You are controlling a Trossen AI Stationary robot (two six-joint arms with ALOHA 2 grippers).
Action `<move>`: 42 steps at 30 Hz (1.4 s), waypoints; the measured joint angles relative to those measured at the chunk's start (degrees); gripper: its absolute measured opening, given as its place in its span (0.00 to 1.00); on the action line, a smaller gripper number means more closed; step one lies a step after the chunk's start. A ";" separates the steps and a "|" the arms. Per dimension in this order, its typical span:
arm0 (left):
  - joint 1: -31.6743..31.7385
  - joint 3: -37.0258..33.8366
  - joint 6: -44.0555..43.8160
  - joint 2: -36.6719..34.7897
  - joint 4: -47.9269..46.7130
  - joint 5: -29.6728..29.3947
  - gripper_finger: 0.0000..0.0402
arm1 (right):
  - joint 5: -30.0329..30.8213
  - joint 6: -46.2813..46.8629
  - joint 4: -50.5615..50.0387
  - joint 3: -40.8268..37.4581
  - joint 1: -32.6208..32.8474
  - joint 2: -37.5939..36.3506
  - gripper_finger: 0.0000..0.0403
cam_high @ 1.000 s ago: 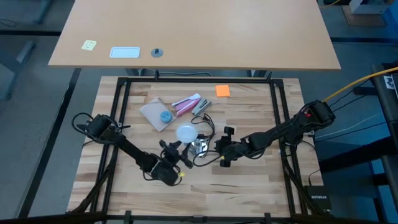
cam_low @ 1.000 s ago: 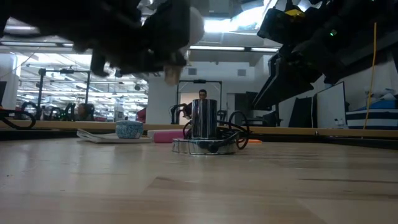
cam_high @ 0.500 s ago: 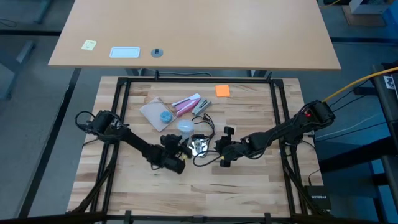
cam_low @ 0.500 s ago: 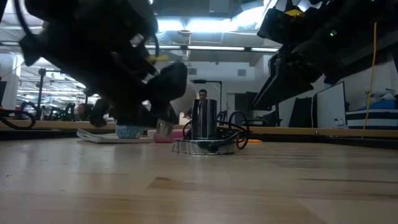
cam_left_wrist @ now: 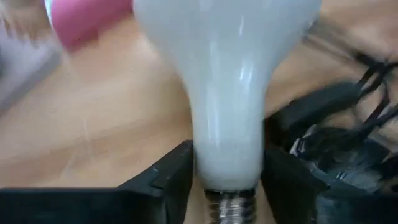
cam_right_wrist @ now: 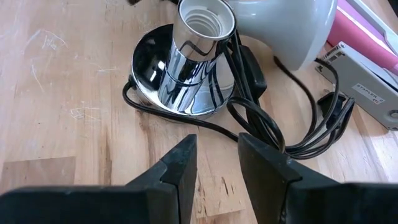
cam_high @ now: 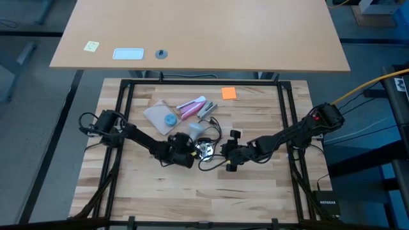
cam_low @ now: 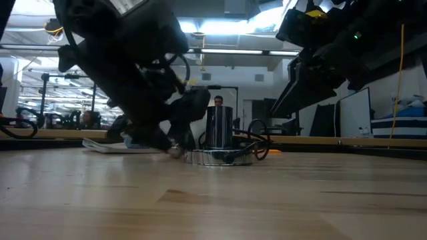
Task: Screw lightbulb
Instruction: Remove the white lightbulb from the silver desk lamp, then return to Home Position
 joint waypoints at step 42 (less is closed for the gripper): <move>-12.82 0.15 50.39 -58.93 -3.32 2.89 0.64 | 0.51 -11.29 -43.65 28.78 0.00 -24.21 0.30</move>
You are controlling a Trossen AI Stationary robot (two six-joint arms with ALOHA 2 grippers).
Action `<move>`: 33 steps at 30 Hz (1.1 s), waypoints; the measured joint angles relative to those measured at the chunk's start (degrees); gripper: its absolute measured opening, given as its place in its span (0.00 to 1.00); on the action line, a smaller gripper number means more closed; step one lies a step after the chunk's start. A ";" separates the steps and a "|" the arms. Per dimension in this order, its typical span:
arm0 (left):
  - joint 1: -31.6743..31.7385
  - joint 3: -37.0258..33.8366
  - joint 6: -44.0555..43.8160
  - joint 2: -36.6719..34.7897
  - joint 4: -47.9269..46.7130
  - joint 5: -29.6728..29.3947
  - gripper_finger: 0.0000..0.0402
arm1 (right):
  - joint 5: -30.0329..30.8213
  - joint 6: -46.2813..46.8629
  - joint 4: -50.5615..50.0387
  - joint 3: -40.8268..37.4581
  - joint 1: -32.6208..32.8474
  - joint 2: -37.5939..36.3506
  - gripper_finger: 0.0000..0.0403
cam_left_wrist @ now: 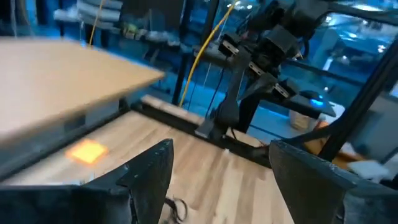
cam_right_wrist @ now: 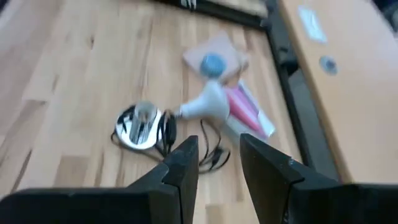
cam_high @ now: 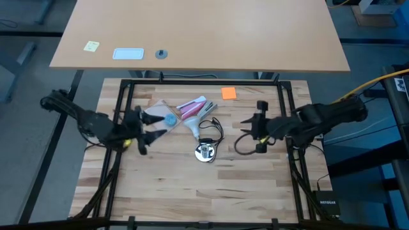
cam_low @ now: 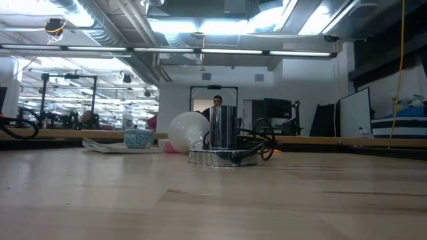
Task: Screw lightbulb
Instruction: Return to Home Position
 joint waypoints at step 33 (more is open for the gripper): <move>19.65 -38.63 29.47 -10.91 34.98 25.79 0.64 | 1.91 -20.55 24.14 -32.45 0.00 -32.72 0.30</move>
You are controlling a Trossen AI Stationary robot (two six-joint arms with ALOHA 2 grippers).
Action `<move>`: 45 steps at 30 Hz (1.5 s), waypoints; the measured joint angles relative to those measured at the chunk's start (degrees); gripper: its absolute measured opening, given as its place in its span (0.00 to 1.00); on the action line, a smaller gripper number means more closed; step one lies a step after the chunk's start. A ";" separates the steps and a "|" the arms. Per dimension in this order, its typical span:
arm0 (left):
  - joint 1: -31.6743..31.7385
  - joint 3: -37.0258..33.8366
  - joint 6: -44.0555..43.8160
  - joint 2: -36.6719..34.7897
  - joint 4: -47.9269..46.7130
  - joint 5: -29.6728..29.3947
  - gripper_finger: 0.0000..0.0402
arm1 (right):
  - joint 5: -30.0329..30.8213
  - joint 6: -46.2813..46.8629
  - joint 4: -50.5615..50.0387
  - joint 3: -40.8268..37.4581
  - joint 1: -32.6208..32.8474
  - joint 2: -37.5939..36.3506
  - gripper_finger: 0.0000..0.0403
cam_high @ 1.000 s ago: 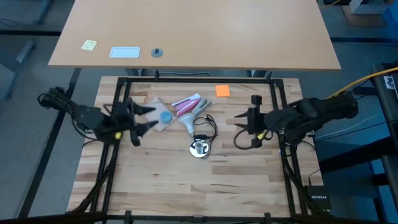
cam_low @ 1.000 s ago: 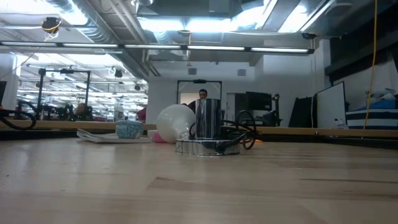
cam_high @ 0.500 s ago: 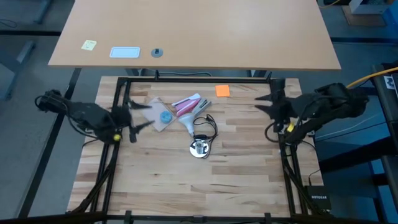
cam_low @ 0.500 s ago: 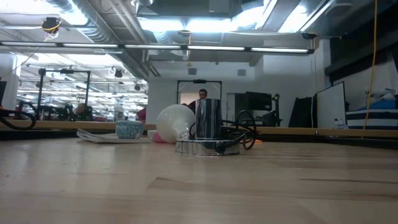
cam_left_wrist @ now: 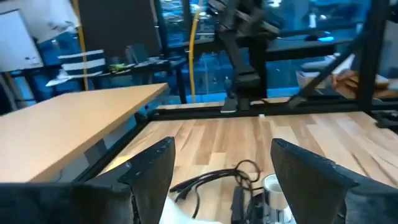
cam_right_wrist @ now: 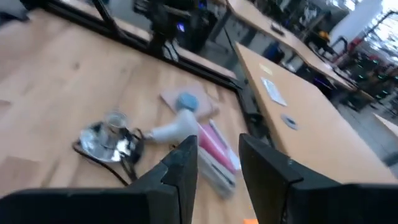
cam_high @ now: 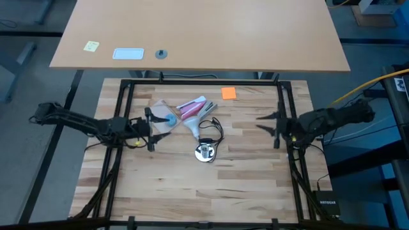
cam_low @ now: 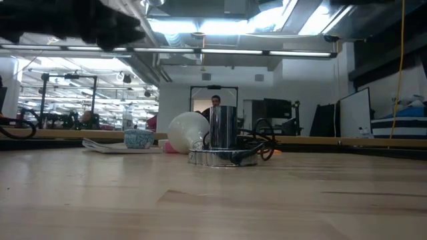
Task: Screw lightbulb
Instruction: Return to Home Position
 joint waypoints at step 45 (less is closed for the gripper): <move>8.15 -6.77 -9.03 0.21 -24.42 2.99 0.64 | -4.54 1.28 35.45 -43.79 0.00 -7.17 0.30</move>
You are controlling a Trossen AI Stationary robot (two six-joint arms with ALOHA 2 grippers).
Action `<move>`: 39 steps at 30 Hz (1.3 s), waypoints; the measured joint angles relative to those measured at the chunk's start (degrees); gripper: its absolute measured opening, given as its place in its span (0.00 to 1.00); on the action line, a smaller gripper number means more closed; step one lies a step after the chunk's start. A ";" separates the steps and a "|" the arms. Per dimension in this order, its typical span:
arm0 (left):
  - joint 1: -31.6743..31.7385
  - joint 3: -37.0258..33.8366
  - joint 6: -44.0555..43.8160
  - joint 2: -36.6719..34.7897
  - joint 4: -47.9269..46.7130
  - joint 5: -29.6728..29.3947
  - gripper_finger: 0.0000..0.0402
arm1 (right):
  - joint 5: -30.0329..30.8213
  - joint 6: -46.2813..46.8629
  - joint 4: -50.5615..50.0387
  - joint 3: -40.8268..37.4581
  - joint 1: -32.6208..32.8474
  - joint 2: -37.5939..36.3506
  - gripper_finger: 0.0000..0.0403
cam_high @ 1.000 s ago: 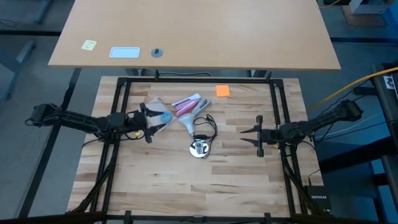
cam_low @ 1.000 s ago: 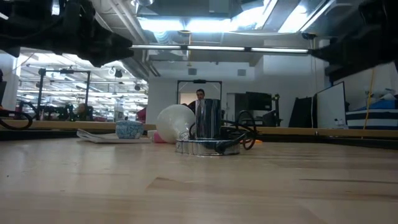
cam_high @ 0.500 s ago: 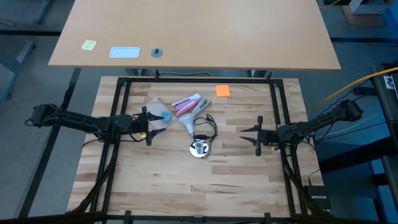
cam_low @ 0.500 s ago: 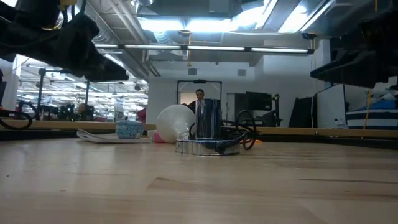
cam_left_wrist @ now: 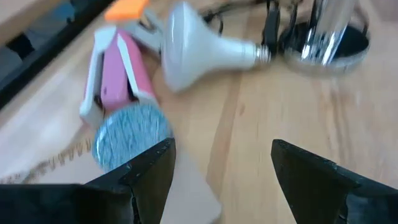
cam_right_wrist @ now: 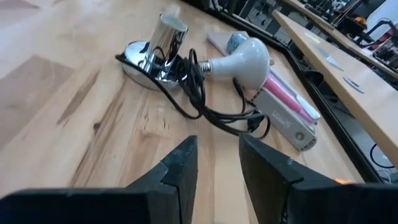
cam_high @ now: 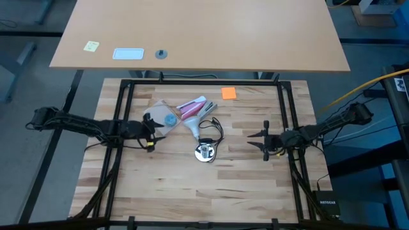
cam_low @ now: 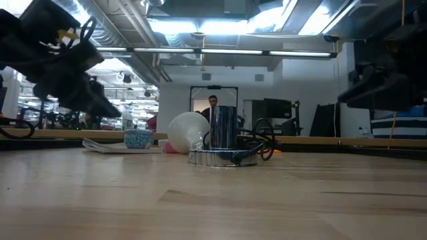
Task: Screw lightbulb
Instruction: Return to Home Position
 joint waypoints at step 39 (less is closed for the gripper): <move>0.00 -3.63 -0.16 -40.18 -8.47 -0.24 0.64 | -0.44 -0.02 -2.35 0.07 -0.04 -26.97 0.30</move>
